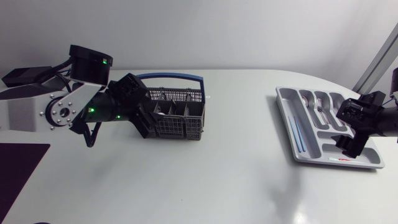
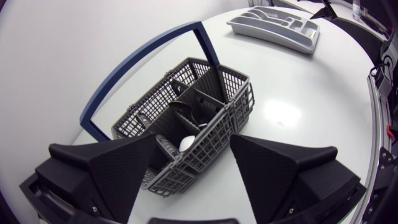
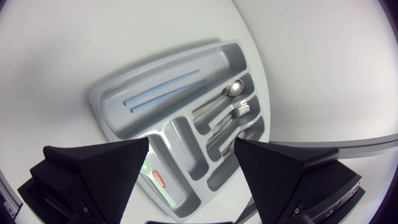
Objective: Unload the cutlery basket into the drawer organizer.
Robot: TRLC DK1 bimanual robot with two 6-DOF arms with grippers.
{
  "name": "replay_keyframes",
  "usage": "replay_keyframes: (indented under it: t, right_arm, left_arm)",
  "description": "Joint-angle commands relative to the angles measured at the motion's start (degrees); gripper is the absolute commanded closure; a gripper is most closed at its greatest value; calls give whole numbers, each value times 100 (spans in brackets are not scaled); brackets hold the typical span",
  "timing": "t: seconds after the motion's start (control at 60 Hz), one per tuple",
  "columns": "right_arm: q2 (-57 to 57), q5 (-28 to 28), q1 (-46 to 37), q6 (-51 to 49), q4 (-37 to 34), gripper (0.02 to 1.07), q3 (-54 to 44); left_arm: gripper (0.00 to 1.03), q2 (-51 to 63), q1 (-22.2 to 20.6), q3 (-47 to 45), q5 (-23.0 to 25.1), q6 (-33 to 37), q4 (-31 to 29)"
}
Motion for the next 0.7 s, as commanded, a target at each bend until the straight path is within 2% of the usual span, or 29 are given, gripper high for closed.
replay_keyframes:
  t: [0.0,0.1,0.167,0.317,0.683]
  right_arm:
    - [-356,-96,316,461,-255,7,-285]
    - [-673,-105,694,777,-422,7,-443]
    - [-866,-105,1116,1146,-571,7,-540]
    - [-945,-70,1731,1682,-615,7,-584]
    - [-778,44,2408,2306,-571,7,-602]
  left_arm:
    - [39,228,27,200,191,546,181]
    - [47,386,45,305,243,1126,322]
    - [56,518,63,481,252,1794,322]
    - [62,799,71,859,261,2778,296]
    - [63,1511,36,1290,164,4879,6]
